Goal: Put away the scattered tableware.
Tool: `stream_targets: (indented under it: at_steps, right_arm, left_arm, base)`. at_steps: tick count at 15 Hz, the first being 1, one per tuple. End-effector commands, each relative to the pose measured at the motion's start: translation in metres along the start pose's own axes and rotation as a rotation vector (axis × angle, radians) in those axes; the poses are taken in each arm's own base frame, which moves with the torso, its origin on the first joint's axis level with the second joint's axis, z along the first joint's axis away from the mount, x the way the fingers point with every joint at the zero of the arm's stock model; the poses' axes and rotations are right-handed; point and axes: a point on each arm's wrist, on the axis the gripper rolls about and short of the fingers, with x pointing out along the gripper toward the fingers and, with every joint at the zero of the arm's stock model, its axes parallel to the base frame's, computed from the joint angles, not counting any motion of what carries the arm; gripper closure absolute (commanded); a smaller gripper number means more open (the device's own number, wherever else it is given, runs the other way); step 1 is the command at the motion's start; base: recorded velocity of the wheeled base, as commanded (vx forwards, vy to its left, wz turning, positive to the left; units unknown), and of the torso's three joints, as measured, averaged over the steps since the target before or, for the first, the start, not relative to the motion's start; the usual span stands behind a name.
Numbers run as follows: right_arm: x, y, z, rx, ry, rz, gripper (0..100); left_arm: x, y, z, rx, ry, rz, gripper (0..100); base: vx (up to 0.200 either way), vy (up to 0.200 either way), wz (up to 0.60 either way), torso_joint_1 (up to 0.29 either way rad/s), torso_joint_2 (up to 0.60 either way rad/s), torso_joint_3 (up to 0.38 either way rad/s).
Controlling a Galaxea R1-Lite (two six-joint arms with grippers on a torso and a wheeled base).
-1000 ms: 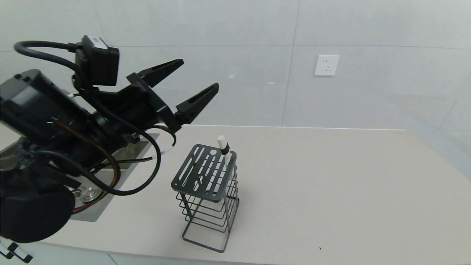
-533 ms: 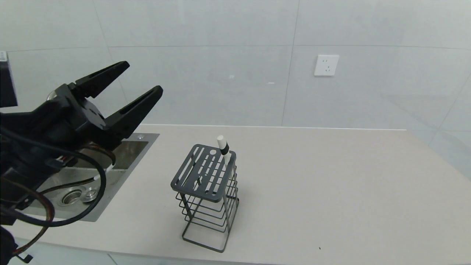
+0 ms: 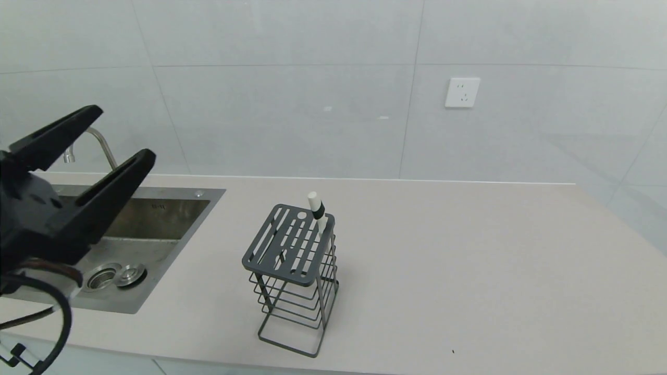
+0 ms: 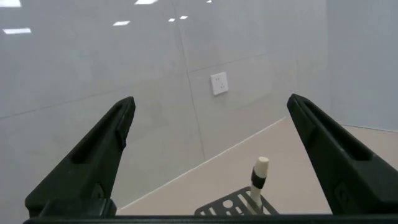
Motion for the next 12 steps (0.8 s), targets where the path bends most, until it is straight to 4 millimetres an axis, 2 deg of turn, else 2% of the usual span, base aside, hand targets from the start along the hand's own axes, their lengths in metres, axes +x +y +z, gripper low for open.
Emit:
stream_targets:
  at_steps: [1, 3, 6, 7, 9, 12]
  right_arm:
    - [0.000, 0.000, 0.000, 0.000, 0.000, 0.000, 100]
    - [0.000, 0.000, 0.000, -0.002, 0.000, 0.000, 100]
    - [0.000, 0.000, 0.000, 0.000, 0.002, 0.000, 100]
    - [0.000, 0.000, 0.000, -0.002, 0.000, 0.000, 100]
    - [0.000, 0.000, 0.000, -0.002, 0.002, 0.000, 100]
    - [0.000, 0.000, 0.000, -0.002, 0.000, 0.000, 100]
  left_arm:
    - [-0.050, -0.015, 0.018, 0.083, -0.031, 0.095, 0]
    - [-0.081, -0.032, 0.028, 0.142, -0.063, 0.143, 0]
    - [-0.117, -0.059, 0.040, 0.166, -0.080, 0.160, 0]
    - [-0.140, -0.075, 0.034, 0.138, -0.034, 0.170, 0]
    - [-0.166, -0.092, 0.017, 0.065, 0.093, 0.204, 0]
    - [-0.181, -0.098, -0.010, 0.021, 0.207, 0.238, 0]
  base:
    - [0.000, 0.000, 0.00, 0.000, 0.00, 0.000]
    - [0.000, 0.000, 0.00, 0.000, 0.00, 0.000]
    - [0.000, 0.000, 0.00, 0.000, 0.00, 0.000]
    - [0.000, 0.000, 0.00, 0.000, 0.00, 0.000]
    - [0.000, 0.000, 0.00, 0.000, 0.00, 0.000]
    - [0.000, 0.000, 0.00, 0.000, 0.00, 0.000]
